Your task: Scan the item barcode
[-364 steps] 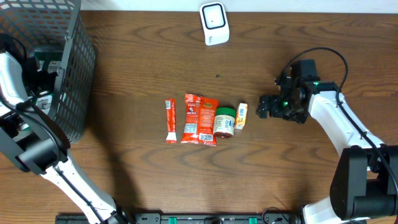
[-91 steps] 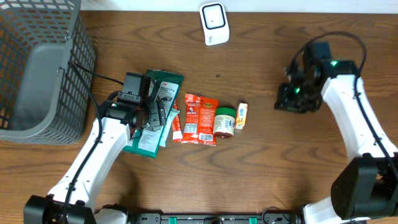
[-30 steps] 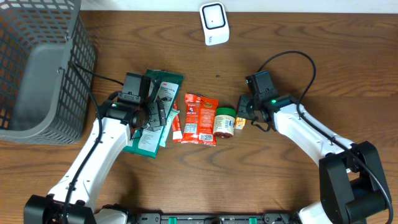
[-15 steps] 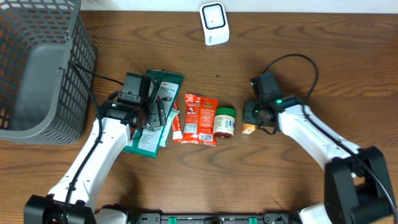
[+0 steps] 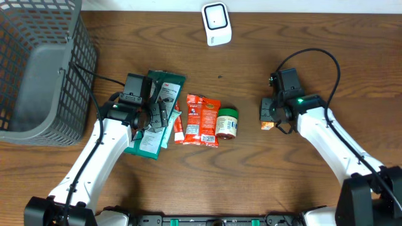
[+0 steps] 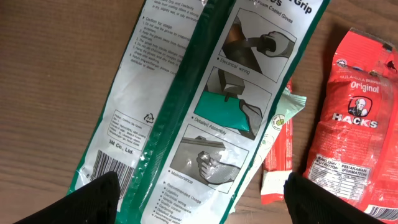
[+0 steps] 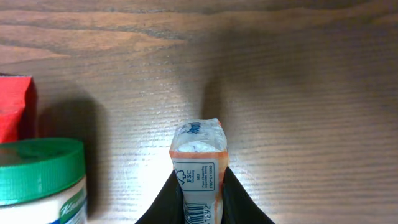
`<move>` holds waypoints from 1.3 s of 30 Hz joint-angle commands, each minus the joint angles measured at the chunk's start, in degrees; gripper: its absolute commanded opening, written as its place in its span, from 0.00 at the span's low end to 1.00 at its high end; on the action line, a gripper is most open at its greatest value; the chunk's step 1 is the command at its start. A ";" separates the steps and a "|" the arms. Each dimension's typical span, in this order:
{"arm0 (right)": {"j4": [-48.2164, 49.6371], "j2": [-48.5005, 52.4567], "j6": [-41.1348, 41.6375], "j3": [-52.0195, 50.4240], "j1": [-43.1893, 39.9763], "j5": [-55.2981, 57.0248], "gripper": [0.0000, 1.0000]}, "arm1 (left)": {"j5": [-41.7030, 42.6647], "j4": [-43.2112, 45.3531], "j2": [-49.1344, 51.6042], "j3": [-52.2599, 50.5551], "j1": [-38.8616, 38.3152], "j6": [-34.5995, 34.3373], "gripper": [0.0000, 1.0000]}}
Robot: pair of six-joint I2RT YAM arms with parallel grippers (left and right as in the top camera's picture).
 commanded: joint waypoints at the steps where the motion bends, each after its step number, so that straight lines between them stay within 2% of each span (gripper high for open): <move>1: 0.50 3.50 -1.40 0.72 0.17 0.52 0.15 | -0.31 -0.02 0.22 -0.57 0.04 0.11 0.85; 4: 0.59 5.38 -1.40 0.72 0.17 -0.09 0.28 | -0.31 -0.02 0.22 -0.57 0.04 0.11 0.85; 5: 0.61 5.64 -1.40 0.72 0.17 -0.37 0.35 | -0.31 -0.02 0.22 -0.57 0.02 0.11 0.85; 6: 0.61 5.77 -1.40 0.72 0.17 -0.63 0.49 | -0.31 -0.02 0.22 -0.57 0.04 0.11 0.85; 9: 0.61 5.62 -1.42 0.87 0.15 -0.90 0.57 | -0.31 -0.02 0.22 -0.57 0.04 0.11 0.85; 15: -4.22 2.49 -1.90 6.45 -1.38 -3.78 0.67 | -0.31 -0.04 0.22 -0.57 0.04 0.11 0.85; 17: -8.90 0.76 -3.80 10.91 -2.64 -7.89 0.64 | -0.31 -0.04 0.22 -0.57 0.04 0.11 0.85; 18: -10.88 0.22 -3.78 12.41 -3.13 -8.31 0.59 | -0.31 -0.04 0.22 -0.57 0.04 0.11 0.85; 20: -14.75 -0.68 -3.78 14.91 -4.33 -8.22 0.37 | -0.31 -0.04 0.22 -0.57 0.04 0.11 0.85; 21: -15.78 -0.85 -3.78 15.37 -4.90 -8.22 0.17 | -0.31 -0.04 0.22 -0.57 0.04 0.11 0.85; 22: -16.70 -0.98 -3.76 15.54 -5.68 -8.24 0.04 | -0.31 -0.02 0.22 -0.57 0.04 0.11 0.85; 23: -17.31 -0.98 -3.76 15.52 -6.29 -8.24 0.01 | -0.31 -0.02 0.22 -0.57 0.04 0.11 0.85; 31: -18.03 0.04 -3.72 9.97 -11.82 -8.24 0.01 | -0.31 -0.04 0.22 -0.57 0.02 0.11 0.85; 39: -8.76 0.20 -3.50 -1.36 -11.30 -10.49 0.01 | -0.31 -0.02 0.22 -0.57 0.04 0.11 0.85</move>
